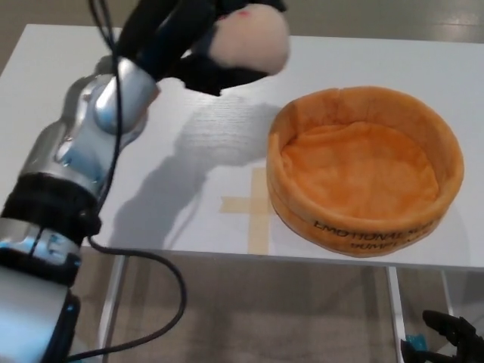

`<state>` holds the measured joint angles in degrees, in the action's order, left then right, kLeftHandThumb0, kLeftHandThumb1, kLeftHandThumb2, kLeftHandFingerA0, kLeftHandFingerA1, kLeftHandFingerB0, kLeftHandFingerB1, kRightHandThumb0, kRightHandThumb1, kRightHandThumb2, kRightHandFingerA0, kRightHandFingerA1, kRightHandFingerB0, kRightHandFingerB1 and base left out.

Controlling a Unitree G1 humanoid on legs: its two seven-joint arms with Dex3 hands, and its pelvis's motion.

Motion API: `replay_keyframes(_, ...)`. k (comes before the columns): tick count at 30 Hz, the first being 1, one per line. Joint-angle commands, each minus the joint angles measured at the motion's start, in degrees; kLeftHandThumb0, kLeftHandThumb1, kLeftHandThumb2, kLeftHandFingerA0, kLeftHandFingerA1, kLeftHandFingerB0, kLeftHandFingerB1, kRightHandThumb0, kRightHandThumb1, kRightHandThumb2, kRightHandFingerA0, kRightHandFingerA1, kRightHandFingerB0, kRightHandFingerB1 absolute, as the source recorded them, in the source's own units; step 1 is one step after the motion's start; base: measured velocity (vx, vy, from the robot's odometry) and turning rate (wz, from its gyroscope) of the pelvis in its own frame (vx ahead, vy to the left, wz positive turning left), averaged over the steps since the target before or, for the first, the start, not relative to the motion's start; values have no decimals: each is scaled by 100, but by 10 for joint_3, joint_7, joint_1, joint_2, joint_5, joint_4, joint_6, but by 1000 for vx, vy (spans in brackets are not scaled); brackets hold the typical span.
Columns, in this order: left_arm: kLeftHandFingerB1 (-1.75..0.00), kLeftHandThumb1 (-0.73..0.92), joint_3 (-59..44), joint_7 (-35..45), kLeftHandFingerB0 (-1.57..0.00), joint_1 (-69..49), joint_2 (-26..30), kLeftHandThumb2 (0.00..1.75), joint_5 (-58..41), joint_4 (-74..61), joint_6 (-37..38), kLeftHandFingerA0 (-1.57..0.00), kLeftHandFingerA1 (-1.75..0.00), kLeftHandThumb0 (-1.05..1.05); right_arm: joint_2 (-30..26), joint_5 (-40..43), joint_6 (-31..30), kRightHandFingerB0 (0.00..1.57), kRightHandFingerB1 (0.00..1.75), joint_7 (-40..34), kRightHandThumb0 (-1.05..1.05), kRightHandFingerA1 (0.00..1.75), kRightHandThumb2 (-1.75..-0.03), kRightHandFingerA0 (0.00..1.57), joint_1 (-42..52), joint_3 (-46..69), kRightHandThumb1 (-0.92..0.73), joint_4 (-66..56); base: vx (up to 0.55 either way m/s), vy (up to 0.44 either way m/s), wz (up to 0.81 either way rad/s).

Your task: Use the left hand to pick up the pink round toy on the left and place it inside the orange plate on the desk.

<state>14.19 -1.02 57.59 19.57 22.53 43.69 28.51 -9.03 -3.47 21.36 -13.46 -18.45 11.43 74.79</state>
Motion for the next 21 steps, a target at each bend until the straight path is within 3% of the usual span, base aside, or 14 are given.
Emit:
replay_keyframes(1, -74, 74, 21, 16, -90, 18, -32, 72, 21, -23, -31, -86, -151, -17, 3, 2, -6, 38, 69, 3, -29, 87, -92, 50, 4, -1, -36, 4, 0, 0, 0)
replay_keyframes(7, -67, 76, 46, 28, -93, 25, -67, 65, 34, -33, -58, -87, -145, -17, 2, -2, -7, 40, 70, -1, -32, 84, -93, 51, 4, -5, -34, 4, 0, 0, 0)
replay_keyframes(8, -71, 68, 53, 24, -97, 26, -76, 74, 39, -30, -58, -93, -148, -14, 3, -1, -6, 40, 70, 0, -32, 85, -94, 54, 4, -5, -33, 4, 0, 0, 0)
replay_keyframes(11, -67, 73, 72, 21, -97, 30, -99, 70, 55, -23, -74, -90, -152, -15, 3, 1, -7, 40, 70, 4, -31, 84, -94, 52, 4, -4, -34, 4, 0, 0, 0)
replay_keyframes(17, -55, 73, 100, 55, -87, 24, -116, 65, 58, -6, -89, -85, -152, -10, 5, -3, -6, 42, 71, -2, -31, 85, -93, 53, 2, -9, -34, 4, 0, 0, 0)
replay_keyframes(18, -49, 71, 100, 75, -78, 21, -118, 61, 48, -6, -94, -100, -108, -8, 5, -2, -7, 43, 73, -3, -29, 96, -85, 46, 2, -9, -37, 4, 0, 0, 0)
replay_keyframes(19, -49, 71, 100, 97, -78, 17, -119, 61, 37, -7, -101, -100, -108, -8, 4, -1, -8, 43, 73, -3, -29, 96, -85, 46, 1, -8, -37, 4, 0, 0, 0)
replay_keyframes(20, -42, 64, 98, 109, -59, 12, -121, 59, 28, 6, -97, -97, -70, -14, 3, 0, -7, 43, 73, -2, -28, 97, -86, 48, 1, -8, -37, 4, 0, 0, 0)
replay_keyframes(21, -42, 64, 98, 109, -59, 12, -121, 59, 28, 6, -97, -97, -70, -14, 3, 0, -7, 43, 73, -2, -28, 97, -86, 48, 1, -8, -37, 4, 0, 0, 0)
